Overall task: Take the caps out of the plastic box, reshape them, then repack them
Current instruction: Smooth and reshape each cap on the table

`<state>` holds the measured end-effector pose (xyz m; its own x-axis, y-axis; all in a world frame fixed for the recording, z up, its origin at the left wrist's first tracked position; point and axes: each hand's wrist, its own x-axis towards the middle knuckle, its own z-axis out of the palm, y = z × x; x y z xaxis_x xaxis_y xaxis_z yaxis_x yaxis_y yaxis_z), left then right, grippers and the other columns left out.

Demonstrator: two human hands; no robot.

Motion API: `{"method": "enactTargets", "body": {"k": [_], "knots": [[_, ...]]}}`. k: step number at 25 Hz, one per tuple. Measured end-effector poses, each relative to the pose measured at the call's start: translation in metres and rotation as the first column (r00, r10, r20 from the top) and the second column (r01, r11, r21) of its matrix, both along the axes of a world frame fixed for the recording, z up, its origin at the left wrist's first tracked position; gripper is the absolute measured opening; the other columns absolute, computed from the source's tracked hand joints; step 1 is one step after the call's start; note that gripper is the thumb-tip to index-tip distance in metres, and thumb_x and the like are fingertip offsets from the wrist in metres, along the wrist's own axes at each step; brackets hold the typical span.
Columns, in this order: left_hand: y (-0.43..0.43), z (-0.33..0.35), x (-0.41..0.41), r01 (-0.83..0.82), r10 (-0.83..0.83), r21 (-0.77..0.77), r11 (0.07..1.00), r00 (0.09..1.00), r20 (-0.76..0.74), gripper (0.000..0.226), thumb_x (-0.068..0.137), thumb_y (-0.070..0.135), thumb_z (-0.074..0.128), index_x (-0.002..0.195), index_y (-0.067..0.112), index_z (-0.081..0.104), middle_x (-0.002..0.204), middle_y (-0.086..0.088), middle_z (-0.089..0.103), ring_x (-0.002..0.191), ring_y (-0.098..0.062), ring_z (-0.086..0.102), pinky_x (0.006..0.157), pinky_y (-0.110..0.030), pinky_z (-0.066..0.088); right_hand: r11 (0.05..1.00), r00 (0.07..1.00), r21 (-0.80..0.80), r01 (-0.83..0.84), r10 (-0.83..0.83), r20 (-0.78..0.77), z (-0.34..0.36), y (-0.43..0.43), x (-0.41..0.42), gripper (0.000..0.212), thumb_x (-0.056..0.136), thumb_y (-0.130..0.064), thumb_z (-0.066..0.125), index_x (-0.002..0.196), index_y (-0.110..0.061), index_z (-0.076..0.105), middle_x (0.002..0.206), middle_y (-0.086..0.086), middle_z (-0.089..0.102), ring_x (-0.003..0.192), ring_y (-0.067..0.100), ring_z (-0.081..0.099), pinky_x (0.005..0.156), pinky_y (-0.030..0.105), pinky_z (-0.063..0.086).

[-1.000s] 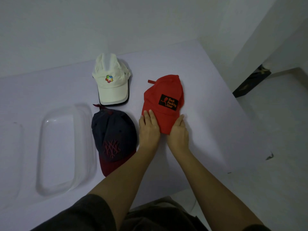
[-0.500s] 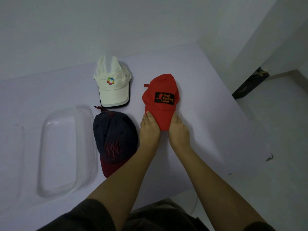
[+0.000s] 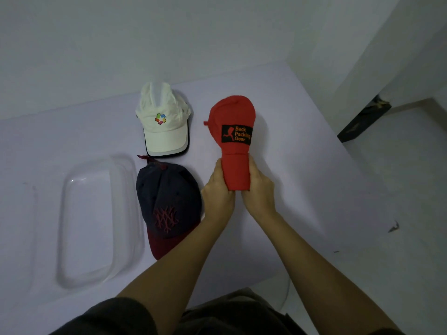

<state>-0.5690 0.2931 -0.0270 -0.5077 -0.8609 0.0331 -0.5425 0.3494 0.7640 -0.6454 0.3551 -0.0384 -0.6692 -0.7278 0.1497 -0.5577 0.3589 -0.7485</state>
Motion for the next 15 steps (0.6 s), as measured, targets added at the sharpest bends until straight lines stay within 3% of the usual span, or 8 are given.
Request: {"method": "enactTargets", "body": {"k": [3,6,8,9,11,12,13,15], "knots": [[-0.001,-0.008,0.003,0.034,-0.033,-0.021,0.999,0.999,0.026,0.048,0.097,0.023,0.042,0.142,0.013,0.03,0.122,-0.011,0.06,0.097,-0.025,0.063,0.082,-0.037,0.052,0.999,1.0,0.051,0.003,-0.002,-0.012,-0.002,0.001,-0.001,0.061,0.091,-0.01,0.053,0.146,-0.011,0.027,0.111,0.017,0.065,0.088,0.028,0.065,0.079,0.037,0.054],[-0.01,-0.018,0.011,-0.026,0.022,0.064,0.998,0.998,0.054,0.051,0.097,0.025,0.032,0.146,0.016,0.02,0.138,-0.012,0.047,0.113,-0.03,0.055,0.094,-0.049,0.047,0.997,0.999,0.063,-0.035,0.036,-0.017,-0.006,0.006,-0.008,0.064,0.084,0.008,0.046,0.144,-0.011,0.032,0.14,0.014,0.048,0.121,0.026,0.053,0.101,0.031,0.045],[-0.015,-0.025,0.018,-0.051,0.044,0.083,0.995,0.995,0.085,0.054,0.097,0.017,0.034,0.147,0.014,0.016,0.143,-0.017,0.04,0.121,-0.034,0.049,0.097,-0.052,0.044,0.996,0.971,-0.012,-0.084,0.084,0.222,0.001,0.005,-0.015,0.073,0.074,0.019,0.041,0.142,-0.01,0.037,0.148,0.009,0.036,0.133,0.017,0.038,0.109,0.019,0.033],[-0.015,-0.027,0.019,-0.033,0.03,0.022,0.999,0.991,0.128,0.057,0.096,0.011,0.039,0.147,0.009,0.014,0.146,-0.021,0.035,0.126,-0.036,0.045,0.099,-0.053,0.043,0.993,0.89,-0.108,-0.038,0.082,0.448,0.008,0.002,-0.017,0.074,0.074,0.02,0.039,0.141,-0.01,0.037,0.148,0.007,0.036,0.133,0.016,0.038,0.109,0.023,0.034],[-0.012,-0.025,0.018,0.031,-0.016,-0.089,0.995,0.985,0.172,0.064,0.093,0.002,0.047,0.147,0.003,0.011,0.151,-0.024,0.024,0.135,-0.039,0.034,0.103,-0.053,0.04,0.936,0.517,-0.196,0.293,0.018,0.856,0.021,-0.006,-0.017,0.059,0.086,0.01,0.036,0.141,-0.011,0.038,0.137,0.005,0.048,0.119,0.016,0.051,0.098,0.03,0.046],[-0.01,-0.023,0.015,0.057,-0.042,-0.095,0.994,0.987,0.158,0.065,0.093,0.002,0.047,0.147,0.003,0.01,0.152,-0.024,0.021,0.137,-0.038,0.03,0.105,-0.052,0.038,0.887,0.338,-0.145,0.438,-0.013,0.941,0.026,-0.01,-0.019,0.046,0.094,0.0,0.033,0.138,-0.01,0.041,0.126,0.004,0.056,0.106,0.015,0.057,0.088,0.028,0.05],[-0.009,-0.024,0.013,0.097,-0.084,-0.079,0.992,0.985,0.149,0.064,0.094,0.002,0.046,0.147,0.004,0.01,0.153,-0.023,0.019,0.139,-0.037,0.028,0.107,-0.05,0.036,0.855,0.26,-0.081,0.512,-0.064,0.964,0.029,-0.013,-0.021,0.038,0.099,-0.008,0.03,0.133,-0.007,0.047,0.114,0.004,0.061,0.095,0.014,0.06,0.077,0.026,0.052],[-0.012,-0.022,0.012,0.214,-0.215,0.025,0.976,0.976,0.038,0.066,0.09,0.001,0.047,0.147,0.006,0.015,0.152,-0.019,0.024,0.138,-0.031,0.03,0.111,-0.045,0.033,0.812,0.253,0.04,0.582,-0.228,0.94,0.028,-0.014,-0.028,0.036,0.1,-0.011,0.027,0.12,-0.005,0.056,0.092,0.002,0.063,0.079,0.013,0.059,0.062,0.024,0.05]]}}
